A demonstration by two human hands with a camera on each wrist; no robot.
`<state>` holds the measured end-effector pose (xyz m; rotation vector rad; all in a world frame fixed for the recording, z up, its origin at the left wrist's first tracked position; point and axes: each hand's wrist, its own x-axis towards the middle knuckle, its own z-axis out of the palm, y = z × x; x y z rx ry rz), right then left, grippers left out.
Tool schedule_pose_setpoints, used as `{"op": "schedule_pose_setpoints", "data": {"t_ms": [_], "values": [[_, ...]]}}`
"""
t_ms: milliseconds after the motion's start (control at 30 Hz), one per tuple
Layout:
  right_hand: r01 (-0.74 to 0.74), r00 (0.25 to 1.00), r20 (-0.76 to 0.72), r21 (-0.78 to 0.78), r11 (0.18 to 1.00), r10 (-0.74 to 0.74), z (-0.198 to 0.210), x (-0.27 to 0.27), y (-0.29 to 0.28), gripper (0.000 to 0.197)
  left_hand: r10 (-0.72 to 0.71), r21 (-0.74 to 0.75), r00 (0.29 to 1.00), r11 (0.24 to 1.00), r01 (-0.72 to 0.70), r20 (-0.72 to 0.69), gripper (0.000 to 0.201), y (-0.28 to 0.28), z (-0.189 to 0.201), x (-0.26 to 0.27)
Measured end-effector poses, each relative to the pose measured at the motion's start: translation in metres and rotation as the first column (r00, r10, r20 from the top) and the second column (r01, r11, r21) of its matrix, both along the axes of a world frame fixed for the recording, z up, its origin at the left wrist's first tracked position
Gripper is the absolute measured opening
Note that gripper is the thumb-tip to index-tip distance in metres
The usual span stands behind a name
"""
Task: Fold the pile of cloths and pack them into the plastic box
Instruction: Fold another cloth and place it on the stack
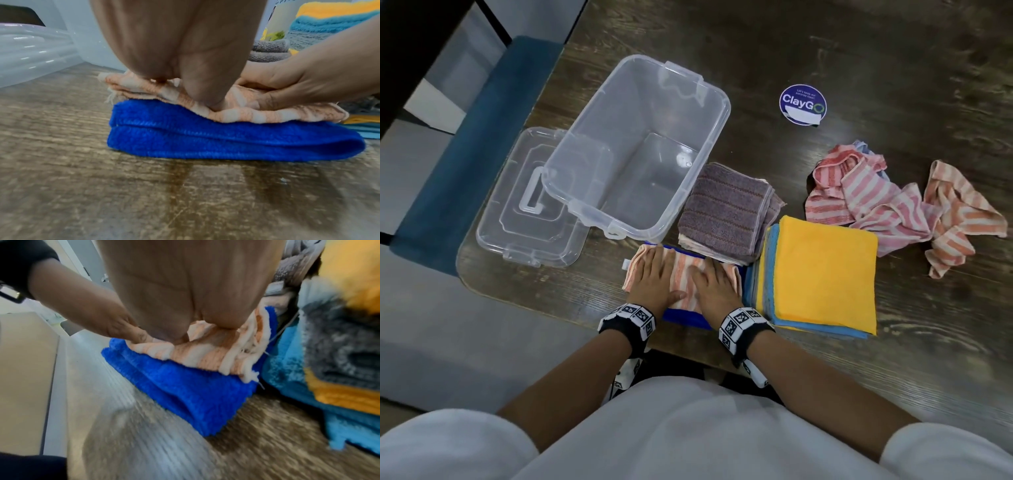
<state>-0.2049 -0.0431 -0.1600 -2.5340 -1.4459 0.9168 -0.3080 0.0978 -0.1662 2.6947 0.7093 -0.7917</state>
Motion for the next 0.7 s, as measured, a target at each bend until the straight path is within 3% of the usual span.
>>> {"op": "schedule_pose_setpoints", "data": {"t_ms": [233,333,433,533,633,700], "values": [[-0.08,0.99,-0.12,-0.042,0.996,0.074,0.025,0.019,0.0,0.065,0.108,-0.017,0.992,0.994,-0.11,-0.063,0.087,-0.01,0.019,0.015],[-0.043,0.98,-0.195,0.015,0.999,0.045,0.049,0.031,-0.005,0.047,0.177,-0.014,0.984,0.984,-0.177,-0.007,0.063,-0.015,0.04,0.032],[0.08,0.957,-0.286,0.104,0.991,-0.047,0.07,0.047,-0.02,0.035,0.178,-0.045,0.983,0.983,-0.176,0.036,0.032,-0.018,0.064,0.061],[0.234,0.909,-0.39,0.191,0.953,-0.145,0.095,0.071,-0.045,0.028,0.158,-0.012,0.978,0.987,-0.158,0.135,0.024,-0.03,0.093,0.103],[0.421,0.797,-0.563,0.257,0.87,-0.219,0.122,0.1,-0.077,0.023,0.147,0.025,0.962,0.987,-0.157,0.229,0.02,-0.055,0.122,0.151],[0.547,0.7,-0.666,0.268,0.793,-0.257,0.14,0.122,-0.101,0.021,0.063,0.068,0.948,0.994,-0.088,0.313,0.023,-0.072,0.134,0.181]]}}
